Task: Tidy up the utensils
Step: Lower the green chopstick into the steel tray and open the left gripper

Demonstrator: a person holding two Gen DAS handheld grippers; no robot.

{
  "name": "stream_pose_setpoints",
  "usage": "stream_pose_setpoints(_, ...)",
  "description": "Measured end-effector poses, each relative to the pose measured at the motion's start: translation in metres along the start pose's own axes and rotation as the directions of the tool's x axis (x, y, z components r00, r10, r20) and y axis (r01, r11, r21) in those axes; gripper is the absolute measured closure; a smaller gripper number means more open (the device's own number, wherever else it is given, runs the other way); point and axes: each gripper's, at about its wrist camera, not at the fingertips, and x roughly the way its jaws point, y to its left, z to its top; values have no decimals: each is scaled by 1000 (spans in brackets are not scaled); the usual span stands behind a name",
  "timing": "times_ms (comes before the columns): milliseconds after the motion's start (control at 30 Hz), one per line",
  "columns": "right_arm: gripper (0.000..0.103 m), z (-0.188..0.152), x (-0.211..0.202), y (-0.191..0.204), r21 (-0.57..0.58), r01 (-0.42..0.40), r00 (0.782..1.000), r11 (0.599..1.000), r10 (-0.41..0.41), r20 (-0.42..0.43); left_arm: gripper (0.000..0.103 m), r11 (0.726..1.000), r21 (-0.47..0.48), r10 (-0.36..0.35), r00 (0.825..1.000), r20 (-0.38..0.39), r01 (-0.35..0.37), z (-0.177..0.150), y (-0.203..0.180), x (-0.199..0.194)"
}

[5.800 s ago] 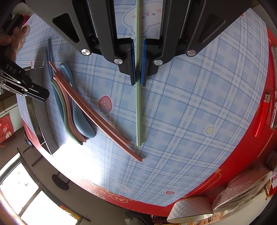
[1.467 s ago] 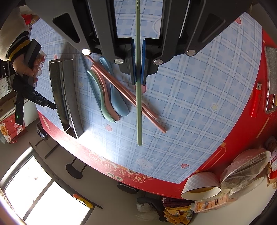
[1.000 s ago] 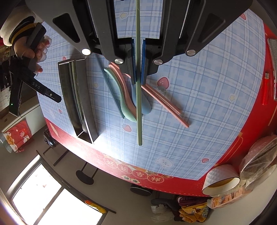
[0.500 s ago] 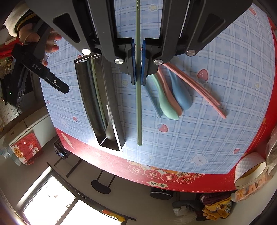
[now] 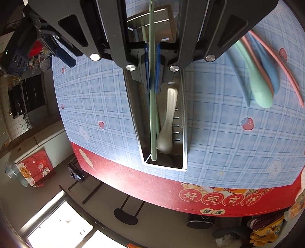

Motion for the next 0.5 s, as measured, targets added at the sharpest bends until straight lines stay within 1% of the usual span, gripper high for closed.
stream_pose_setpoints(167, 16, -3, -6, -24, 51, 21, 1000, 998, -21, -2, 97, 1000, -24, 5, 999, -46, -7, 10, -7, 33)
stream_pose_setpoints(267, 16, -5, -7, -37, 78, 35, 999, 996, -35, -5, 97, 1000, -11, 15, 997, -74, -16, 10, -13, 47)
stream_pose_setpoints(333, 16, -6, -7, -42, 91, 40, 999, 995, -40, -6, 97, 1000, -10, 20, 996, -90, -21, 10, -15, 55)
stream_pose_setpoints(500, 16, -5, -8, -46, 99, 47, 999, 994, -47, -5, 97, 1000, -29, 4, 992, -129, -8, 8, -15, 68)
